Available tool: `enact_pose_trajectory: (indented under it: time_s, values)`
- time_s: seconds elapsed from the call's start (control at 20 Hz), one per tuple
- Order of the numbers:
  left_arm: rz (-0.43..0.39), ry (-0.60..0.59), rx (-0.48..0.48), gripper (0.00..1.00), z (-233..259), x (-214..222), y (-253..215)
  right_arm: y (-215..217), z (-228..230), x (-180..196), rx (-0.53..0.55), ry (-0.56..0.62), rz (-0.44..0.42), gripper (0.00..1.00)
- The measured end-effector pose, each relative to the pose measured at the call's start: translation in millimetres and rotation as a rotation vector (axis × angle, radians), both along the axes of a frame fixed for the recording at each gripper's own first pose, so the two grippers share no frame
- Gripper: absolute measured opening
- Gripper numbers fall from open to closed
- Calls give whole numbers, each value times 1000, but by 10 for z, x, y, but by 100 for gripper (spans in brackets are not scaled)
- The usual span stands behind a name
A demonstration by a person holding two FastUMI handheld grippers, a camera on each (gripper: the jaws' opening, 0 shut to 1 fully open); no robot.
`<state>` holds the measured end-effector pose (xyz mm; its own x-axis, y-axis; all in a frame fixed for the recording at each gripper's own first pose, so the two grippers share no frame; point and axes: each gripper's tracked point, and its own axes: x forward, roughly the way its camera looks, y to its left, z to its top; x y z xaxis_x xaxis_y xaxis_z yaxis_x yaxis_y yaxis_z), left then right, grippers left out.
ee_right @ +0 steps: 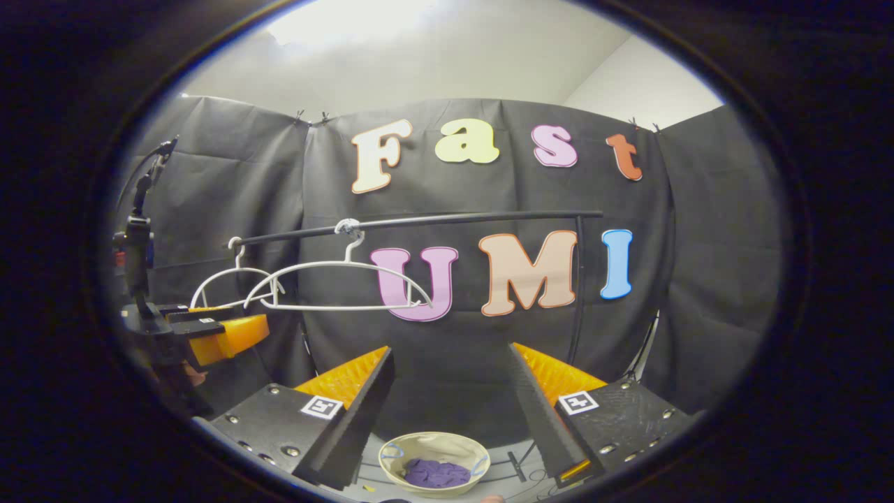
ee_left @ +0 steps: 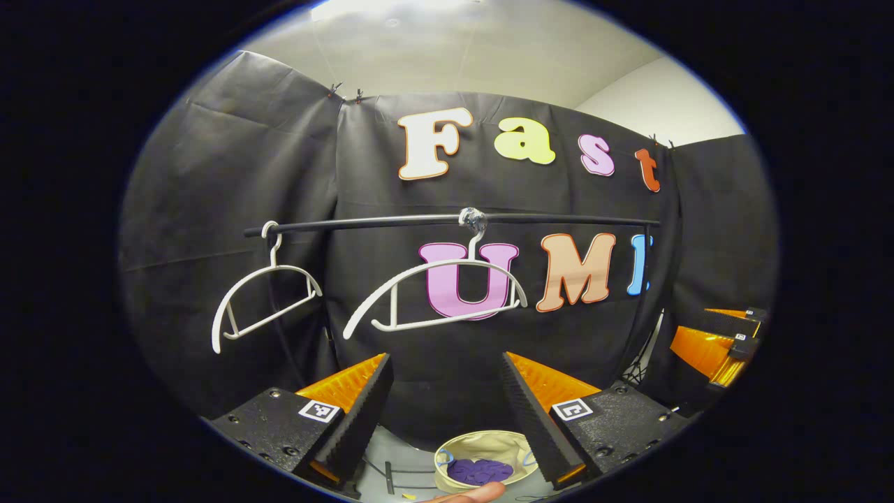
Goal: Grasp the clothes on the hanger with both hands and then place them into the laundry hamper below.
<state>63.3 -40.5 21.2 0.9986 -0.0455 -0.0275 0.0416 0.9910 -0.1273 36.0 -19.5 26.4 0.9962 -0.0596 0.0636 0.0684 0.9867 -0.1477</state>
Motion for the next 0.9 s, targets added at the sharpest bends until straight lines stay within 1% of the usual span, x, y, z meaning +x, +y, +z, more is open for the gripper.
enact_pose_trajectory:
  time_s: [0.05,0.1,0.15,0.2,0.25,0.3,0.35,0.4,0.6,0.65,0.7,0.75,0.8,0.85,0.9]
  values:
    - [-10,-10,-9,96,4,-11,-31,-31,5,-24,-11,2,-3,94]
    - [-8,-15,-15,93,5,-30,-34,-66,8,-62,-25,-2,-9,96]
    - [0,-17,-19,95,-7,-26,-15,-102,20,-103,-38,-8,-15,96]
    - [0,-16,-24,93,-4,-27,-23,-122,21,-142,-45,-15,-17,96]
    - [-8,-9,-27,93,-4,-15,-69,-136,37,-184,-42,-25,-16,96]
    - [-12,-2,-22,93,5,-14,-94,-5,15,-230,-29,-37,-15,96]
    - [-15,-6,-19,93,55,4,-113,-12,45,-275,-16,-54,-11,94]
    - [-20,-16,-21,93,111,10,-147,-11,81,-315,-2,-69,-7,96]
    - [-35,-29,-27,93,204,-33,-337,-96,189,-446,9,-103,-7,96]
    - [-46,-17,-23,93,168,-60,-440,-133,212,-483,6,-108,-12,94]
    - [-73,-1,-20,93,-3,-137,-469,-166,224,-522,4,-109,-15,96]
    - [-106,16,-17,93,-55,-163,-615,-210,230,-566,-3,-108,-21,94]
    - [-136,34,-13,93,-87,-194,-748,-271,249,-604,-8,-108,-33,94]
    - [-146,41,-7,93,-98,-207,-818,-327,225,-638,-10,-101,-43,94]
    - [-148,36,-5,95,-78,-205,-851,-379,218,-684,-11,-102,-50,94]
